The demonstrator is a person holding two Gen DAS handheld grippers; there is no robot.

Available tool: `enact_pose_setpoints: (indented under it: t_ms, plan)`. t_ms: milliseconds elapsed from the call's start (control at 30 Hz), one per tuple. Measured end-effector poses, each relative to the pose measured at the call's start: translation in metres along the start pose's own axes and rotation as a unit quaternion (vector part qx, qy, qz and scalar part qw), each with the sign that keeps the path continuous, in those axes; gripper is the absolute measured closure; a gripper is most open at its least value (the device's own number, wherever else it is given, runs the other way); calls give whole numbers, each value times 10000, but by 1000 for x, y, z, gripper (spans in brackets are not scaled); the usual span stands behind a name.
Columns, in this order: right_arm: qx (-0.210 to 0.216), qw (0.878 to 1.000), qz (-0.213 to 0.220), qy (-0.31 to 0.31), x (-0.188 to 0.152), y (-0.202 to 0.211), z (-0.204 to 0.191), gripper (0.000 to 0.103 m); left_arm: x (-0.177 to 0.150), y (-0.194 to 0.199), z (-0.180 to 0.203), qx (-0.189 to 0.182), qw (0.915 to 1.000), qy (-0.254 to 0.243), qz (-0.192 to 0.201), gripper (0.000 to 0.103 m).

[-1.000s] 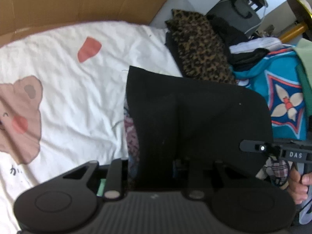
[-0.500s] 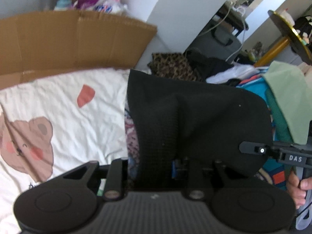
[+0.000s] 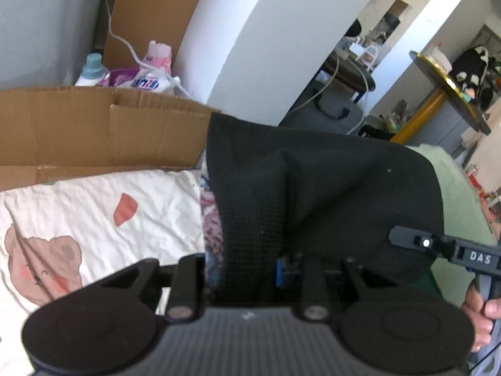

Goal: Fold clothes
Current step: 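Lift and carry the folded trousers toward the leopard-print pile with both tools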

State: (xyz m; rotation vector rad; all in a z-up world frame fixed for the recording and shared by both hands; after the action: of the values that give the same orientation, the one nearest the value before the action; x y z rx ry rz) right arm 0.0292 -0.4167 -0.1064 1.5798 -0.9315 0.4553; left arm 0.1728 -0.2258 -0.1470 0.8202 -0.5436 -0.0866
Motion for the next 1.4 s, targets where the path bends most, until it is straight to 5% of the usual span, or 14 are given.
enact_pose_setpoints:
  t_ms: [833, 1400]
  plan:
    - [-553, 9950, 704, 447, 39, 120, 10, 97, -30, 46, 101, -384, 9968, -31, 694, 73]
    - [-861, 9922, 771, 462, 18, 122, 50, 97, -58, 6, 117, -494, 9953, -87, 824, 73]
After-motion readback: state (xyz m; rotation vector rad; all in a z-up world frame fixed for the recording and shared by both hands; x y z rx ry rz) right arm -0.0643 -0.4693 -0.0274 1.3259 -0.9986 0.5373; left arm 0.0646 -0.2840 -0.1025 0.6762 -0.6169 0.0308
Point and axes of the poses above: each gripper's, at about its wrist camera, not at the fingertips, and y roughly against the way its jaws point, z to its right, x to its top, the point moved 6 cm from there along -y, roughly the way its jaws point, and after that the axes turned 14 degrees about y, right-handed, at the moved point
